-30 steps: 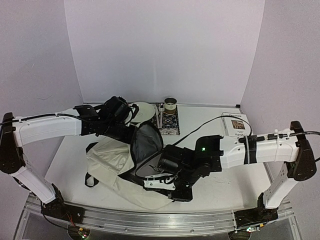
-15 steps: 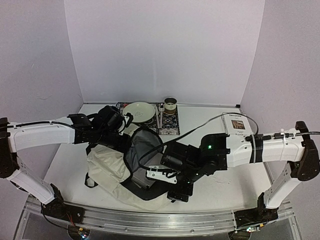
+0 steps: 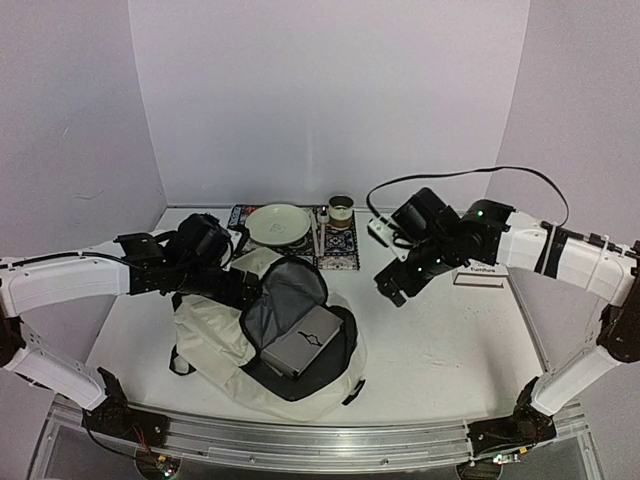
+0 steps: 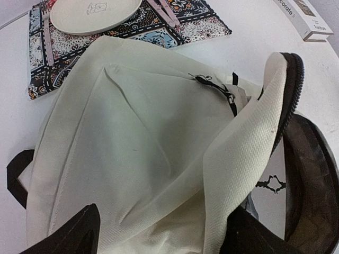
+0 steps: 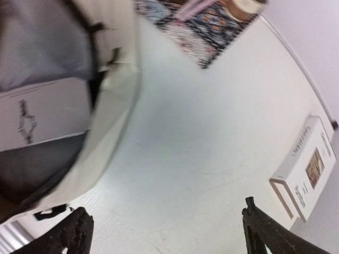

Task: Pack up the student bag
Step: Place the largest pocket of the bag in the student bag.

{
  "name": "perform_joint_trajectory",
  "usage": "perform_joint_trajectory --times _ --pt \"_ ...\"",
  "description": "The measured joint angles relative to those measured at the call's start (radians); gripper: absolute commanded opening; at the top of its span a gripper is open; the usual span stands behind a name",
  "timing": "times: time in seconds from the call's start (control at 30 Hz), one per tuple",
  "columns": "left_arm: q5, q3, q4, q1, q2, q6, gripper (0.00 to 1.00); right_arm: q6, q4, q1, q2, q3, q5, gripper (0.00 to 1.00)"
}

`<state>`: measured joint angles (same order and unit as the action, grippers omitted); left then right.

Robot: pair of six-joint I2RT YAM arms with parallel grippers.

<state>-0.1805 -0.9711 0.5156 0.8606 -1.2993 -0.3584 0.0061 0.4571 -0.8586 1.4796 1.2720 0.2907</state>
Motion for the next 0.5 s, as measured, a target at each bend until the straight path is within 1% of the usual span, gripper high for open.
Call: perform_joint_trajectory --times 0.07,0.2,0.4,0.5 --pt "0.014 -0.007 0.003 -0.018 0.011 0.026 0.98 0.016 -0.004 0.091 0.003 -0.001 0.056 0.98" --pt "0.06 -0.038 0.01 -0.072 0.014 0.076 0.99 0.034 -0.016 0.223 0.041 0.001 0.158 0.98" --pt "0.106 -0.138 0.048 -0.116 0.015 0.145 0.99 0.044 -0.049 0.387 0.225 0.048 0.212 0.98" --pt "0.115 -0.18 0.076 -0.125 0.022 0.168 0.99 0.051 -0.066 0.461 0.338 0.111 0.21 0.98"
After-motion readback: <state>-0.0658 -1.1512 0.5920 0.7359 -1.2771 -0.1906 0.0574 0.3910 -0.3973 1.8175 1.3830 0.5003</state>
